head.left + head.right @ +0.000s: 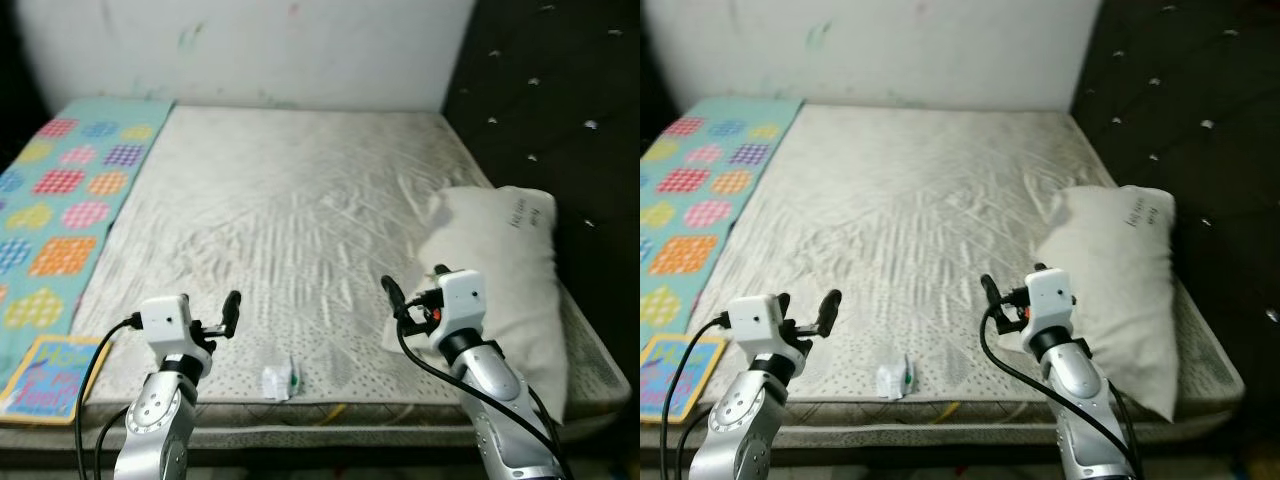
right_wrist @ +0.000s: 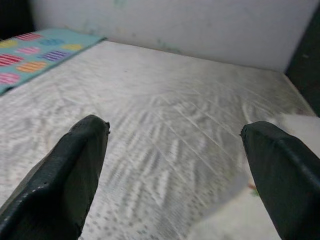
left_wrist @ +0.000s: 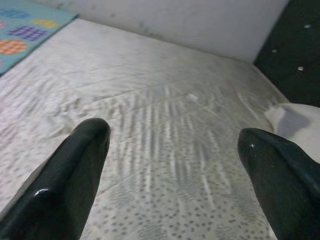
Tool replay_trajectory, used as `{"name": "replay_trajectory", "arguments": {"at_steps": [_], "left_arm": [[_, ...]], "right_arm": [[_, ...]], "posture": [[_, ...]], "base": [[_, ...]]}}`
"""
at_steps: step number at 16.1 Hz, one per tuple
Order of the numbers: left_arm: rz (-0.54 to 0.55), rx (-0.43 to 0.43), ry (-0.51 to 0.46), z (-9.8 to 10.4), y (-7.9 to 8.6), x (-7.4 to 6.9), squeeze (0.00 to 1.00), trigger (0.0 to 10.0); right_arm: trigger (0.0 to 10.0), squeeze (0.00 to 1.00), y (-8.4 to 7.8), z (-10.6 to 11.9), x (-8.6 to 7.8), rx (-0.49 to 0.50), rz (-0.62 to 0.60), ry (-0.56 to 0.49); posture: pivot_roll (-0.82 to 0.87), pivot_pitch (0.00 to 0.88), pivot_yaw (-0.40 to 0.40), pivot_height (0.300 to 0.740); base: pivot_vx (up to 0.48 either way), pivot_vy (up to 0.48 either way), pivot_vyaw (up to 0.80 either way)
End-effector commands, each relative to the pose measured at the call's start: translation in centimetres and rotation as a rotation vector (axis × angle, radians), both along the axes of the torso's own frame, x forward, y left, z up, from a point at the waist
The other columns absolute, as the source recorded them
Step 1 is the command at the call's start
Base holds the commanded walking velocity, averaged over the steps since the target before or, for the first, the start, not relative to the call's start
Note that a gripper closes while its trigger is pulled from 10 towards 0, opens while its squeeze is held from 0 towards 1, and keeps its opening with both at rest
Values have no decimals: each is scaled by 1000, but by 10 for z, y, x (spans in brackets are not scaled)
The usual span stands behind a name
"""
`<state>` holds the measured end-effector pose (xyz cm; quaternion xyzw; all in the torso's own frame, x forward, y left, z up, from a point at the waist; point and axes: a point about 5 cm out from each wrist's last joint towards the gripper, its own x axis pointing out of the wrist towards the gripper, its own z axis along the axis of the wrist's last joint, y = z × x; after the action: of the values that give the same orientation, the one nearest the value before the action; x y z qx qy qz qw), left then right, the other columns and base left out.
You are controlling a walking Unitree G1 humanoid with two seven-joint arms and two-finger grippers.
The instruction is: Clean up the room
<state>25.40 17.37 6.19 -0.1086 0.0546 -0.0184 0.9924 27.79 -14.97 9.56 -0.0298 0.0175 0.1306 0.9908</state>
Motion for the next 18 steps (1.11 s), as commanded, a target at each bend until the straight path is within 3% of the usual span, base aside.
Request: {"name": "replay_trajectory", "arguments": {"at_steps": [1,8,18], "left_arm": [[6,-1,-2,2,1,0,0,10000],[10,-23,10,1,1,-1,0,10000],[9,-26,14,1,1,1,0,10000]], "right_arm": [[10000,0,1,2,2,-5,11,-2],[10000,0,0,1,2,13,4,9],[10000,0,1,0,3,10,-1,14]], "posture": [[-92,0,-25,740],[-96,0,-29,740],[-96,0,-28,740]], "base": [[0,0,694],[0,0,73],[0,281,0]]}}
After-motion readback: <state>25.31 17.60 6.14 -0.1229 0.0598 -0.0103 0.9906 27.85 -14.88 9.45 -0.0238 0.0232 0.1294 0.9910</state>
